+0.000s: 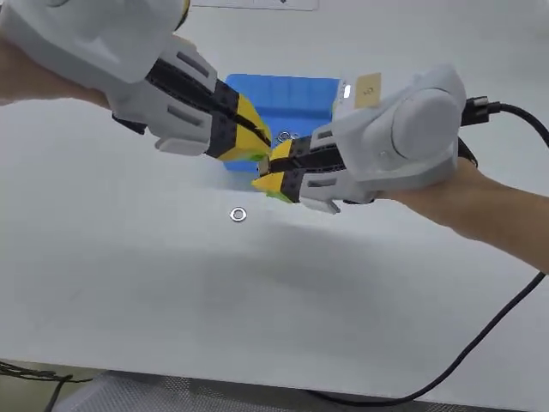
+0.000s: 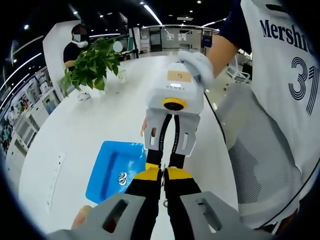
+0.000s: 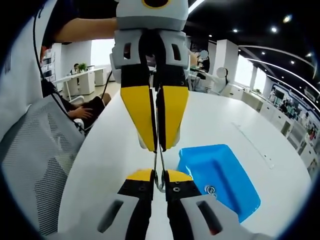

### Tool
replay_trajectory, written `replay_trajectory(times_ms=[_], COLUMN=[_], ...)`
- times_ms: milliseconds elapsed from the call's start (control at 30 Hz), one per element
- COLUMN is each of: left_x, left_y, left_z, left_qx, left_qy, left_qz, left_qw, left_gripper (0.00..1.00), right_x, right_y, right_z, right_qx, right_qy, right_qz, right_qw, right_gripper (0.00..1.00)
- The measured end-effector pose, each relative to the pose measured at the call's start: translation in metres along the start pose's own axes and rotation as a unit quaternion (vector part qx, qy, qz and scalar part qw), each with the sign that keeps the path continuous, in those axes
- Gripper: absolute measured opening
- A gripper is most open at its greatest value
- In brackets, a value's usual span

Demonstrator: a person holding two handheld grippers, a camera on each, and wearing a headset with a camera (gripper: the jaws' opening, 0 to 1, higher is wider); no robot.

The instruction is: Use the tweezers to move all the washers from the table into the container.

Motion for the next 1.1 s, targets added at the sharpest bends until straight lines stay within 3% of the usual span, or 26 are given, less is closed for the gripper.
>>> replay_trajectory(times_ms=[200, 367, 533, 900, 1100], left_x=[-0.007, -0.014, -0.021, -0.029, -0.028], left_y=[0.008, 0.018, 0.026, 0.034, 0.036], left_z=[0.001, -0.001, -0.006, -0.021, -0.027], left_qx=[0.002, -0.001, -0.012, -0.014, -0.011], left_qy=[0.009, 0.019, 0.03, 0.054, 0.056], left_qz=[0.022, 0.056, 0.094, 0.15, 0.16], left_qw=[0.9997, 0.9982, 0.9951, 0.9871, 0.9854], left_gripper=[0.06, 0.06, 0.06, 0.07, 0.07], right_x=[-0.011, -0.019, -0.025, -0.03, -0.03], right_y=[0.013, 0.022, 0.03, 0.039, 0.04], right_z=[0.002, 0.008, 0.017, 0.037, 0.044], right_qx=[-0.005, -0.007, -0.003, 0.0, -0.007], right_qy=[-0.006, -0.013, -0.025, -0.043, -0.038], right_qz=[0.009, 0.017, 0.028, 0.039, 0.035], right_qw=[0.9999, 0.9997, 0.9993, 0.9983, 0.9987], right_gripper=[0.09, 0.09, 0.09, 0.09, 0.09])
Point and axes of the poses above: the centre of the closed fingertips' face, and the gripper's own axes: x roughly forward along the fingers, z roughly to its right, y roughly out of its top, the point moved 7 cm from there along -x, roughly backward along the fingers, and after that the axes turned 6 degrees about -x, right-handed, at the moved point
